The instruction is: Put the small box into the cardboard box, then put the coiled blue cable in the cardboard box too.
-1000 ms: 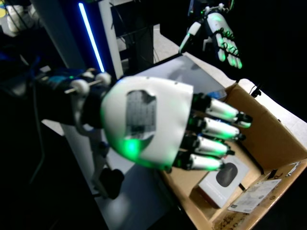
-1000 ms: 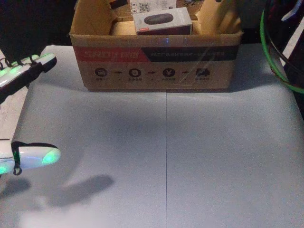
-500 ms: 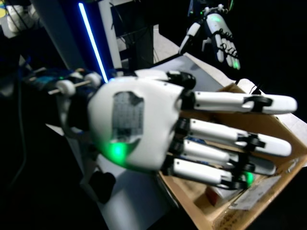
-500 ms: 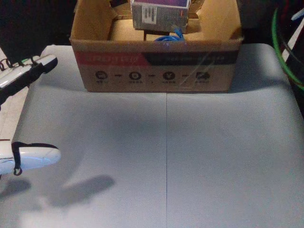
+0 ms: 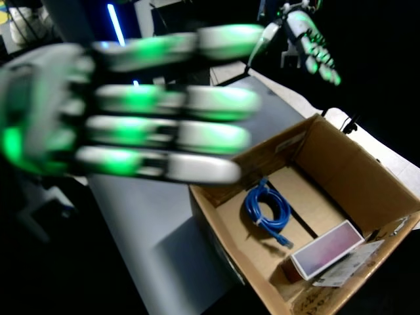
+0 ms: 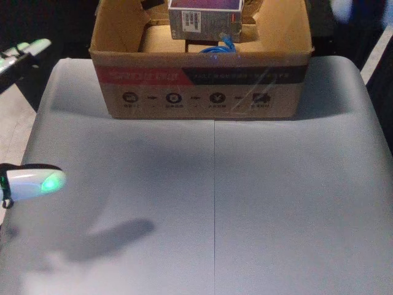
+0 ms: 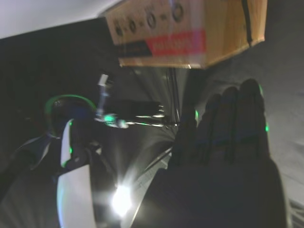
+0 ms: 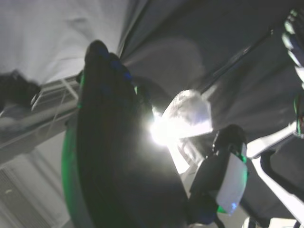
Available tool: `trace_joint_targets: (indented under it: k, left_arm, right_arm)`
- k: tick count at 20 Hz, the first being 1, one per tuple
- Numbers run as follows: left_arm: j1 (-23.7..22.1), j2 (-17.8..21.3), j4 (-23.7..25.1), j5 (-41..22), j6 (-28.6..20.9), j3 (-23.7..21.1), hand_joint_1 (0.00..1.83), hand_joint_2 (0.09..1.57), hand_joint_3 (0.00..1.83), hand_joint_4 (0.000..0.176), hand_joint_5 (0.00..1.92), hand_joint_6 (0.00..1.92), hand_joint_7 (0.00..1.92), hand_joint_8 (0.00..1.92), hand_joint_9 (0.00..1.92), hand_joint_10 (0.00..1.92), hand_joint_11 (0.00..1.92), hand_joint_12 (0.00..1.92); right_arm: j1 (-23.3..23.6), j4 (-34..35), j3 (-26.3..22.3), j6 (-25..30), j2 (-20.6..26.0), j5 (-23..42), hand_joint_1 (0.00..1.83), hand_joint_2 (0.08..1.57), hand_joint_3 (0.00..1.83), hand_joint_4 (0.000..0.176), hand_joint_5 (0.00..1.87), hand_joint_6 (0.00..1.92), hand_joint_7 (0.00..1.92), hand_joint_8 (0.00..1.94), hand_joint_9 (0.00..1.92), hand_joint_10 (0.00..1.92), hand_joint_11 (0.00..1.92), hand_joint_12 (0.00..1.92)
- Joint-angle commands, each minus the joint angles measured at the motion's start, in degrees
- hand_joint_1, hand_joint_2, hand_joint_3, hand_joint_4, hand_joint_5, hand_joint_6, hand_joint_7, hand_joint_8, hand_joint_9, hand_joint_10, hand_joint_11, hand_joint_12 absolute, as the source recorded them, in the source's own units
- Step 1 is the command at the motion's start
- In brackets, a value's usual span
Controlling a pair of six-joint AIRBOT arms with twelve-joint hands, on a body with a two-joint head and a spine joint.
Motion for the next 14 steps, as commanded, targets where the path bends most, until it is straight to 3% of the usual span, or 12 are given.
trace_joint_targets:
  k: [1,3,7,9,11,14]
  left_arm:
    - [0.1,0.4,-1.2,-8.9,-0.1,0.0,0.67,0.86,0.0,0.176,0.0,0.0,0.0,0.0,0.0,0.0,0.0,0.0]
    - [1.5,0.8,-2.0,-10.4,0.0,-0.6,0.66,0.87,0.0,0.176,0.0,0.0,0.0,0.0,0.0,0.0,0.0,0.0]
    - [4.2,1.2,-3.5,-13.3,0.1,-1.7,0.68,0.85,0.0,0.176,0.0,0.0,0.0,0.0,0.0,0.0,0.0,0.0]
    - [6.0,1.4,-4.4,-16.2,0.1,-2.7,0.65,0.85,0.0,0.176,0.0,0.0,0.0,0.0,0.0,0.0,0.0,0.0]
    - [6.6,1.4,-4.5,-17.3,0.1,-3.2,0.61,0.86,0.0,0.176,0.0,0.0,0.0,0.0,0.0,0.0,0.0,0.0]
    - [6.9,1.1,-4.9,-17.7,0.6,-3.9,0.6,0.9,0.01,0.176,0.0,0.0,0.0,0.0,0.0,0.0,0.0,0.0]
  right_arm:
    - [-1.4,3.4,-0.9,0.4,0.5,10.2,0.65,0.8,0.0,0.176,0.0,0.0,0.0,0.0,0.0,0.0,0.0,0.0]
    - [-10.8,7.9,-4.3,0.4,2.0,17.7,0.69,0.81,0.0,0.176,0.0,0.0,0.0,0.0,0.0,0.0,0.0,0.0]
    - [-23.1,12.8,-9.7,0.4,3.2,27.6,0.66,0.81,0.0,0.176,0.0,0.0,0.0,0.0,0.0,0.0,0.0,0.0]
    - [-29.5,16.7,-11.8,0.4,2.3,33.9,0.56,0.79,0.0,0.176,0.0,0.0,0.0,0.0,0.0,0.0,0.0,0.0]
    - [-34.8,20.7,-13.0,0.8,1.2,37.9,0.58,0.79,0.0,0.176,0.0,0.0,0.0,0.0,0.0,0.0,0.0,0.0]
    - [-42.6,25.2,-13.1,8.8,-0.7,43.1,0.59,0.8,0.0,0.176,0.0,0.0,0.0,0.0,0.0,0.0,0.0,0.0]
